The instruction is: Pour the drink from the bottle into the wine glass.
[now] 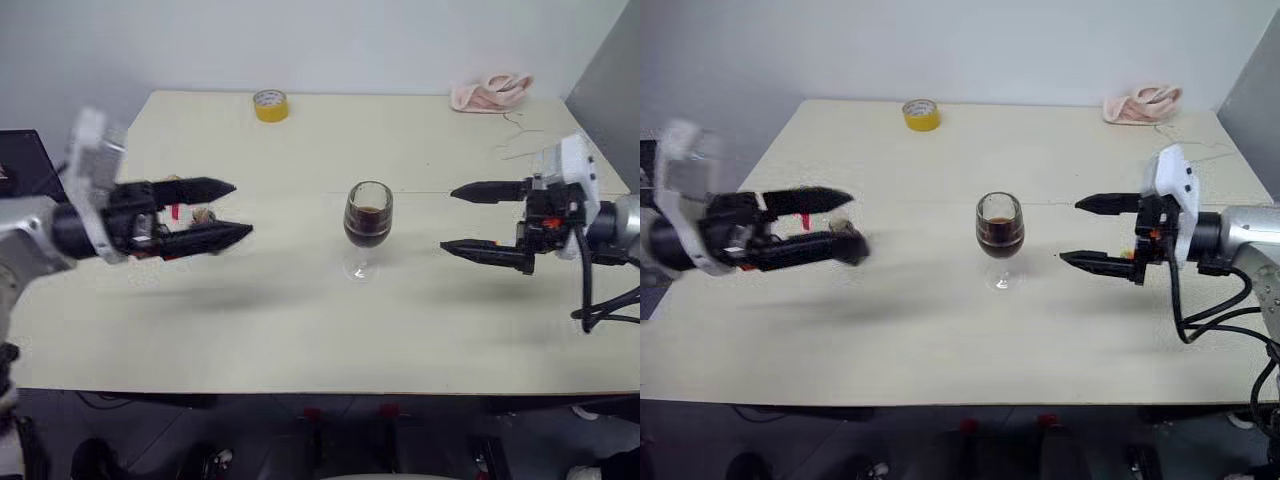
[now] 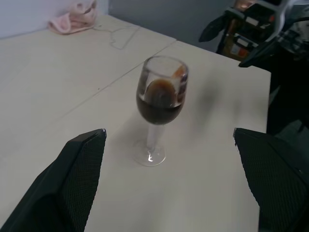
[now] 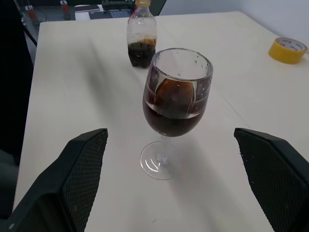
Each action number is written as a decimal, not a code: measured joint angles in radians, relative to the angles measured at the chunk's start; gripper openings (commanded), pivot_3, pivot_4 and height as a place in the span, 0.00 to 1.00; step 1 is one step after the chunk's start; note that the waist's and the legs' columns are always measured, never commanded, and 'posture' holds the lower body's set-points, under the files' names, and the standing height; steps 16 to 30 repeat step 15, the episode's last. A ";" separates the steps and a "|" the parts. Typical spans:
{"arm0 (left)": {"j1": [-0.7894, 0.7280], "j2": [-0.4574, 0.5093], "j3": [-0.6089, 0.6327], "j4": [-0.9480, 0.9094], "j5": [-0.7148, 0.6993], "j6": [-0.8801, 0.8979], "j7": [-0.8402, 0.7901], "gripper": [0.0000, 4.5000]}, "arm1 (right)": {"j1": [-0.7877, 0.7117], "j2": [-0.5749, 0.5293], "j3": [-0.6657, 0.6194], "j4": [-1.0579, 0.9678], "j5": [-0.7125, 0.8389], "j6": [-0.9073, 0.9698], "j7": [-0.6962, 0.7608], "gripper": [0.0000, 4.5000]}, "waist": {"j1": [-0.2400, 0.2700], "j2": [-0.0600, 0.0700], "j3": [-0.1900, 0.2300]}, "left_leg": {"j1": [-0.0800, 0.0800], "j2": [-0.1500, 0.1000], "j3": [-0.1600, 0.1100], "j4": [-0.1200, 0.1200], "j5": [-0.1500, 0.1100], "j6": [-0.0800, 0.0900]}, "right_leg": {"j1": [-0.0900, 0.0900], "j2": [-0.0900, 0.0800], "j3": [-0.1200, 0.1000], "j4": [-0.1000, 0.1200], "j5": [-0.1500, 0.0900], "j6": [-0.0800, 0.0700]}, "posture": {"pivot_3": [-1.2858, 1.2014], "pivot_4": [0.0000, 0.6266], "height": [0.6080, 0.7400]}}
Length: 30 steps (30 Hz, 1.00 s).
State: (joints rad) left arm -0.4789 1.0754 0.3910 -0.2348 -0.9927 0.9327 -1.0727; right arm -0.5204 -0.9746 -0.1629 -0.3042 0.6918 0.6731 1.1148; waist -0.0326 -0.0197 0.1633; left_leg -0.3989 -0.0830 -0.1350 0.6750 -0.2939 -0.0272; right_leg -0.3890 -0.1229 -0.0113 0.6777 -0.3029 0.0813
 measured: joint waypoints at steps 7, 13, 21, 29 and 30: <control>0.059 0.024 0.006 0.054 0.036 -0.023 -0.087 0.99 | -0.010 -0.028 -0.032 0.030 0.029 -0.001 0.060 1.00 | -0.001 0.001 0.000 | 0.000 0.002 0.001 -0.001 0.000 0.000 | 0.000 0.001 0.000 0.000 0.000 0.000 | 0.52 0.24 1.00; 0.146 0.043 0.006 0.054 0.113 -0.063 -0.104 0.99 | -0.023 -0.031 -0.029 0.037 0.033 -0.005 0.081 1.00 | 0.000 0.001 0.000 | 0.000 0.002 0.001 -0.001 0.000 0.000 | 0.000 0.001 0.000 -0.001 0.000 0.000 | 0.52 0.24 1.00; 0.165 0.043 0.006 0.053 0.130 -0.073 -0.111 0.99 | -0.024 -0.031 -0.020 0.039 0.032 -0.009 0.083 1.00 | 0.000 0.001 0.000 | 0.000 0.002 0.001 -0.001 0.000 0.000 | 0.000 0.001 0.000 -0.001 0.000 0.000 | 0.52 0.24 1.00; 0.165 0.043 0.006 0.053 0.130 -0.073 -0.111 0.99 | -0.024 -0.031 -0.020 0.039 0.032 -0.009 0.083 1.00 | 0.000 0.001 0.000 | 0.000 0.002 0.001 -0.001 0.000 0.000 | 0.000 0.001 0.000 -0.001 0.000 0.000 | 0.52 0.24 1.00; 0.165 0.043 0.006 0.053 0.130 -0.073 -0.111 0.99 | -0.024 -0.031 -0.020 0.039 0.032 -0.009 0.083 1.00 | 0.000 0.001 0.000 | 0.000 0.002 0.001 -0.001 0.000 0.000 | 0.000 0.001 0.000 -0.001 0.000 0.000 | 0.52 0.24 1.00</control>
